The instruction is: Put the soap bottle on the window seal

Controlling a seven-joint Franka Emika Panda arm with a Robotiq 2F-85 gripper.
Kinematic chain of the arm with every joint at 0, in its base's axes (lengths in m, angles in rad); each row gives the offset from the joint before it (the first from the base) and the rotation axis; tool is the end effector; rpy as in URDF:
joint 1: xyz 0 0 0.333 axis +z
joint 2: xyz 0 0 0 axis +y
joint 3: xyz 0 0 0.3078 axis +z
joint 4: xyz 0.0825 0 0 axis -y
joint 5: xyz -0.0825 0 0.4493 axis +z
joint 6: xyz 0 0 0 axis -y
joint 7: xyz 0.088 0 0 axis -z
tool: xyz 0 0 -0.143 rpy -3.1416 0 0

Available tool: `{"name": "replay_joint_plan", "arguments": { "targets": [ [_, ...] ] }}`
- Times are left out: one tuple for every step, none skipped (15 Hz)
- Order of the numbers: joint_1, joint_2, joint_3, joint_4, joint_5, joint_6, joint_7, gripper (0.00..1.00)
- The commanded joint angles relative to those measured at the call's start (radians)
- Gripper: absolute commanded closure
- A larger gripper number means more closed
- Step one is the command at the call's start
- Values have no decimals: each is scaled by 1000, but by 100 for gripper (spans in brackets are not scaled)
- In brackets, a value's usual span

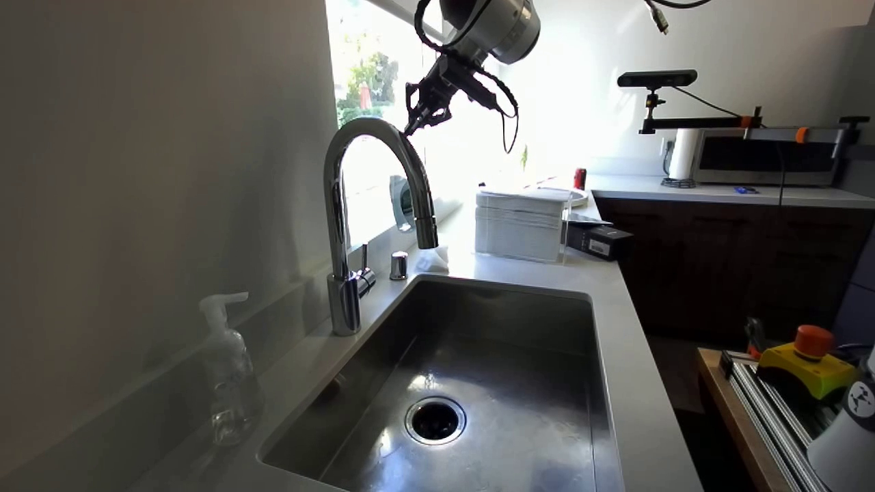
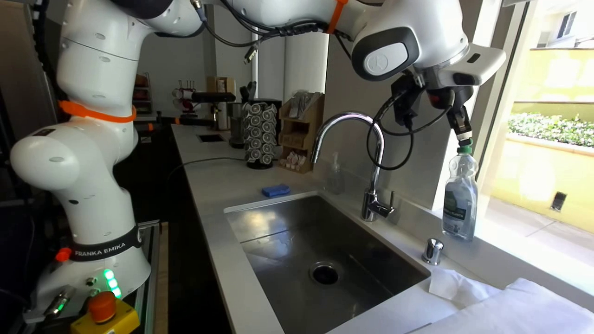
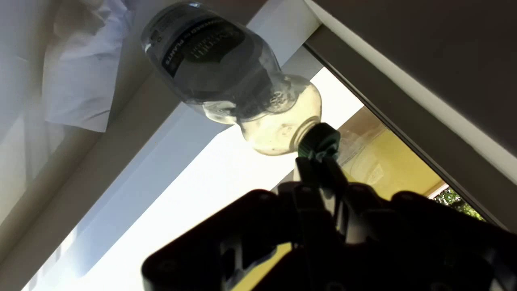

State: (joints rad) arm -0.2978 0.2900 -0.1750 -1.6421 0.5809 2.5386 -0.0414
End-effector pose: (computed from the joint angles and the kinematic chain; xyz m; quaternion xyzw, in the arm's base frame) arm 0.6933 -0.3360 0.4595 -0.8630 0.3586 -0.3339 0.1232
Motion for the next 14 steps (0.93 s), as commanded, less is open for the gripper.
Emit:
{"name": "replay_joint_plan", "arguments": {
  "targets": [
    [-33, 78, 49, 123, 74, 10, -1, 97],
    [-38, 94, 60, 148, 88, 9, -5, 97],
    [-43, 110, 71, 169, 100, 11, -14, 97],
    [-46, 127, 78, 192, 107, 12, -13, 97],
    [-49, 143, 88, 214, 115, 13, -18, 97],
    [-55, 161, 100, 236, 127, 12, -27, 97],
    [-59, 176, 108, 255, 130, 8, -28, 97],
    [-66, 194, 120, 279, 141, 6, -38, 97],
    [-68, 208, 125, 298, 140, 0, -35, 97],
    [-74, 227, 134, 321, 145, -5, -39, 97],
    [-76, 241, 139, 338, 143, -5, -36, 97],
    [-82, 257, 147, 357, 145, -12, -37, 97],
    [-87, 270, 153, 373, 142, -14, -37, 97],
    [-93, 285, 161, 391, 143, -19, -38, 97]
  ]
}}
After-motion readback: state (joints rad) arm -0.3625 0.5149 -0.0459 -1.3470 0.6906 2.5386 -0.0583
